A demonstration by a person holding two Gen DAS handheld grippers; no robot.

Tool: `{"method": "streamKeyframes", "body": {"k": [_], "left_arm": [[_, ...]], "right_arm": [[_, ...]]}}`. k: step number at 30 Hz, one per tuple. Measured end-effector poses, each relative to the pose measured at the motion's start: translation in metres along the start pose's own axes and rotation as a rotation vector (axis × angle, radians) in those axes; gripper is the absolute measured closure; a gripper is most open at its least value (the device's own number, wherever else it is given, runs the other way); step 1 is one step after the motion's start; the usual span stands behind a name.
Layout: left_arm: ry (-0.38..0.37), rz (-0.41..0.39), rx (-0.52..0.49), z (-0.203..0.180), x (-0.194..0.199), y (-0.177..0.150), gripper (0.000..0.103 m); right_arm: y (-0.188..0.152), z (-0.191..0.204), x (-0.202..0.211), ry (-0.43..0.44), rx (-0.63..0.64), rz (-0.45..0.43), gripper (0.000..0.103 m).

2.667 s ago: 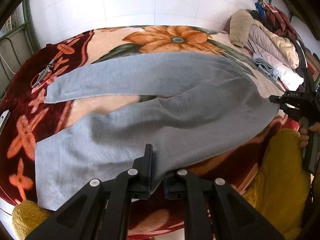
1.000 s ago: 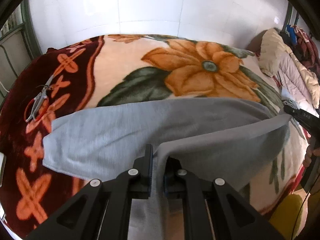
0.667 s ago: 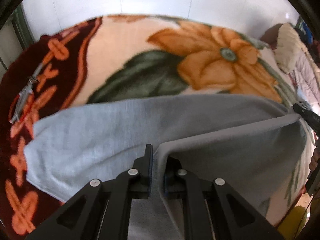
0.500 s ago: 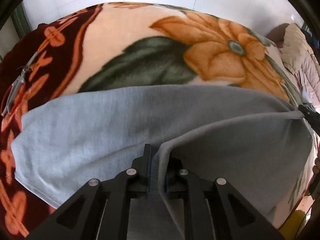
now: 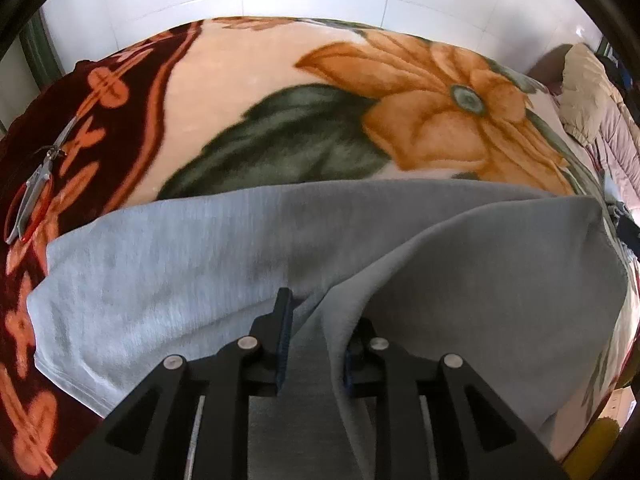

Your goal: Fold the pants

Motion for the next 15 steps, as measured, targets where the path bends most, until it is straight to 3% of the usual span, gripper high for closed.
{"method": "streamKeyframes", "body": {"k": [2,4,9,15], "left_arm": [[-0.002,-0.007,-0.017,-0.003,0.002,0.001,0.083],[-0.010,-0.014,-0.044,-0.008,0.004,0.000,0.095],[-0.022,-0.073,-0.070,-0.018,0.022,0.008,0.096],[-0.009,-0.107,-0.070,-0.022,0.021,0.040,0.096]], "right_arm": [[-0.004,0.002,-0.005,-0.012,0.015,0.014,0.053],[-0.009,0.005,-0.012,-0.027,0.036,0.030,0.053],[-0.015,0.011,-0.018,-0.082,0.098,0.042,0.053],[-0.012,0.013,-0.020,-0.109,0.121,0.023,0.053]]}}
Point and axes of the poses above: each gripper's, at about its wrist camera, not at the fingertips, and x roughly against the way its jaws point, z to its left, y to its top, the point moved 5 cm from there along -x, roughly the way its jaws point, and after that the axes turned 14 degrees about x, right-handed, at the moved point
